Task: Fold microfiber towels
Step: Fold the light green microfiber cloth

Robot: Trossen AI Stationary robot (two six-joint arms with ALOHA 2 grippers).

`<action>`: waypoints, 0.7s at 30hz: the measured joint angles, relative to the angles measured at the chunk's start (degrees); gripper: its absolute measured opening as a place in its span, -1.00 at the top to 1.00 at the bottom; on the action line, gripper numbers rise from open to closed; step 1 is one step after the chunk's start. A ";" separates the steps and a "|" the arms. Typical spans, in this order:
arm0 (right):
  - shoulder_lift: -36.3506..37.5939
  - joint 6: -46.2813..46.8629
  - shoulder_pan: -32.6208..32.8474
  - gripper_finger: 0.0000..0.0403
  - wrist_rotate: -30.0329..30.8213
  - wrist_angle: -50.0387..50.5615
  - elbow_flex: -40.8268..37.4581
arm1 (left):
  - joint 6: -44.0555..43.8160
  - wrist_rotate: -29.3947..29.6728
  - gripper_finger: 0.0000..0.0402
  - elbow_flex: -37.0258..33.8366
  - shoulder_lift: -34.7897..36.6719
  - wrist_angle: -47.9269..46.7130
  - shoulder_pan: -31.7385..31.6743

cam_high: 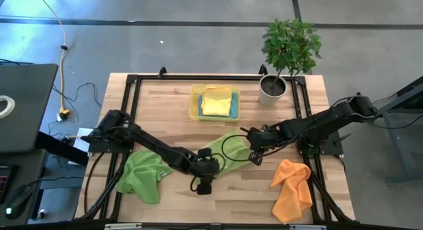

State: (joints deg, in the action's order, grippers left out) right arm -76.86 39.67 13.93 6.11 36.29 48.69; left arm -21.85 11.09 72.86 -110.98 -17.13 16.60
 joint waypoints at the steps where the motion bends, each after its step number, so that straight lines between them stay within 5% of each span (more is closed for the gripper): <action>1: 0.00 0.00 0.00 1.00 -0.22 -0.09 0.00 | 0.00 0.47 0.29 -0.02 -0.71 -0.31 0.03; 14: 0.00 -0.01 0.00 1.00 -1.54 -0.96 0.02 | -3.44 3.25 0.46 -0.04 -5.53 -2.14 -0.13; 21: -0.02 -1.01 0.00 1.00 -3.32 -1.18 0.02 | -7.54 -3.53 0.56 -0.02 -5.53 -0.51 -0.53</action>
State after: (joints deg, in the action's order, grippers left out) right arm -76.88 38.65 13.93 2.79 35.11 48.71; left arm -29.39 7.55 72.84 -116.51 -17.64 16.07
